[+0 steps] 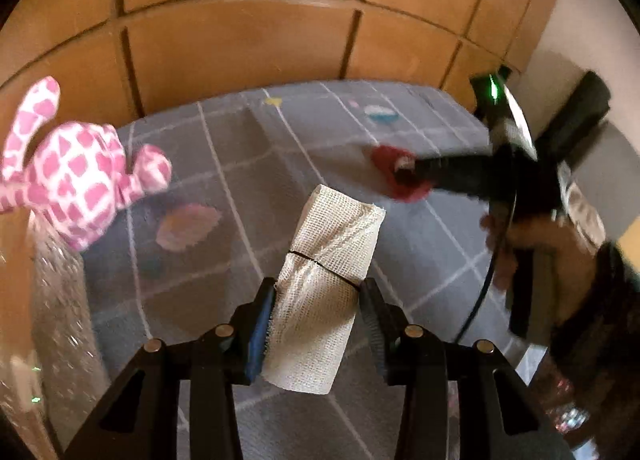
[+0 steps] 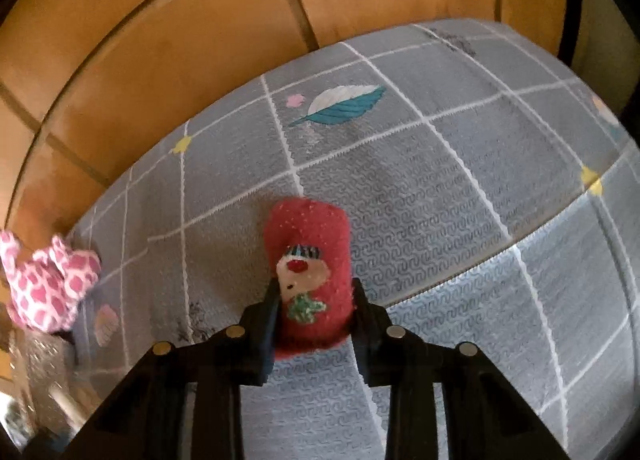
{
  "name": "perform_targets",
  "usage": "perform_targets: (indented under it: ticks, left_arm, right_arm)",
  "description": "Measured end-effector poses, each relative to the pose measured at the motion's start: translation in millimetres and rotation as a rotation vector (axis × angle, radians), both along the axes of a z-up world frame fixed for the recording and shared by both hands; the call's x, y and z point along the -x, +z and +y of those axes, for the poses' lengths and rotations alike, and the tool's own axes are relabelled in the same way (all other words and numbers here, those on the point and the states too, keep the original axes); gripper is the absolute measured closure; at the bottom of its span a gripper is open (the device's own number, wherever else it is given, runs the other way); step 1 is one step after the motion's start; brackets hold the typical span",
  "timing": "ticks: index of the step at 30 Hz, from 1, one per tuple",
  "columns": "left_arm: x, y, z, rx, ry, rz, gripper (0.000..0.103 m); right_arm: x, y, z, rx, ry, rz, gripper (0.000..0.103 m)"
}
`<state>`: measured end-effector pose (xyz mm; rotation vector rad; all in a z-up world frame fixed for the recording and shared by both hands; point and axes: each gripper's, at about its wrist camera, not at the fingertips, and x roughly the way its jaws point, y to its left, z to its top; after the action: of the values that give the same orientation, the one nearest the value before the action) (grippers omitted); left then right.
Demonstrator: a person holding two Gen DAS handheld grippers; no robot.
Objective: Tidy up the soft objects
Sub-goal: 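Grasp the folded beige cloth with the left tool while the right tool grasps the red sock doll, then carry the beige cloth into the gold tray and release it with the left tool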
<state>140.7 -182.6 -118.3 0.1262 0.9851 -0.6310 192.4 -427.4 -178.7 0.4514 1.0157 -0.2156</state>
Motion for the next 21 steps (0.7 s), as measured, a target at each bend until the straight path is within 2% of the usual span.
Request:
perform_targets:
  ticks: [3, 7, 10, 15, 21]
  left_arm:
    - [-14, 17, 0, 0.009, 0.018, -0.018, 0.061]
    - [-46, 50, 4, 0.016, 0.055, -0.069, 0.061]
    - [-76, 78, 19, 0.014, 0.124, -0.127, 0.061]
    - [-126, 115, 81, 0.013, 0.31, -0.187, 0.061]
    - [-149, 130, 187, -0.026, 0.531, -0.225, 0.061]
  right_arm:
    - [0, -1, 5, 0.03, 0.021, 0.002, 0.072]
    - [2, -2, 1, 0.006, 0.022, -0.002, 0.072]
    - [1, -1, 2, 0.025, 0.031, 0.0, 0.072]
    - [-1, -1, 6, 0.05, 0.039, 0.002, 0.072]
    - [0, -1, 10, 0.071, 0.044, 0.001, 0.072]
